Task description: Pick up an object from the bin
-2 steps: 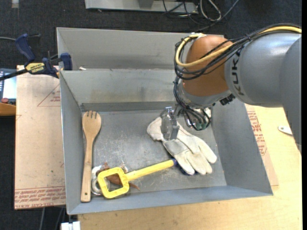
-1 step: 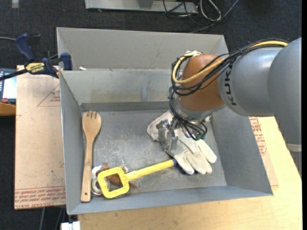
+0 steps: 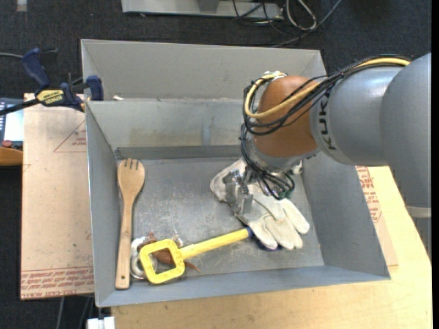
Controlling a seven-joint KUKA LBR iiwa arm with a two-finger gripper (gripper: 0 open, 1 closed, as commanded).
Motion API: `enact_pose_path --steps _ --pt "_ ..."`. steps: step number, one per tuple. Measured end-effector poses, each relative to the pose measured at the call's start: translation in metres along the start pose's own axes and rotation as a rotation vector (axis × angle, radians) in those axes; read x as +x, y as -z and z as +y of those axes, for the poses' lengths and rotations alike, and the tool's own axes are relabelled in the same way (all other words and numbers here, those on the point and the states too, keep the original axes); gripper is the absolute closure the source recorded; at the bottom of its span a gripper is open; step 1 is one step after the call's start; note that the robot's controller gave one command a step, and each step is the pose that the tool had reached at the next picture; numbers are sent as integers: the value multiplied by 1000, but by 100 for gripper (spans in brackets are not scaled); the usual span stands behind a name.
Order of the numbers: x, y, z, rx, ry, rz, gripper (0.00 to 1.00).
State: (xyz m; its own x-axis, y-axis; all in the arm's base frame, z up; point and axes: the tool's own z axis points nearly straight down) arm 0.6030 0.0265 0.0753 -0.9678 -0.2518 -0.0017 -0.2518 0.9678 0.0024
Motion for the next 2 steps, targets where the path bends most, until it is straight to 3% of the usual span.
enact_pose_path --steps 1,2 --pt "-2 24 0 -1 6 -6 100" --pt "-32 -4 -20 -3 -68 -7 100"
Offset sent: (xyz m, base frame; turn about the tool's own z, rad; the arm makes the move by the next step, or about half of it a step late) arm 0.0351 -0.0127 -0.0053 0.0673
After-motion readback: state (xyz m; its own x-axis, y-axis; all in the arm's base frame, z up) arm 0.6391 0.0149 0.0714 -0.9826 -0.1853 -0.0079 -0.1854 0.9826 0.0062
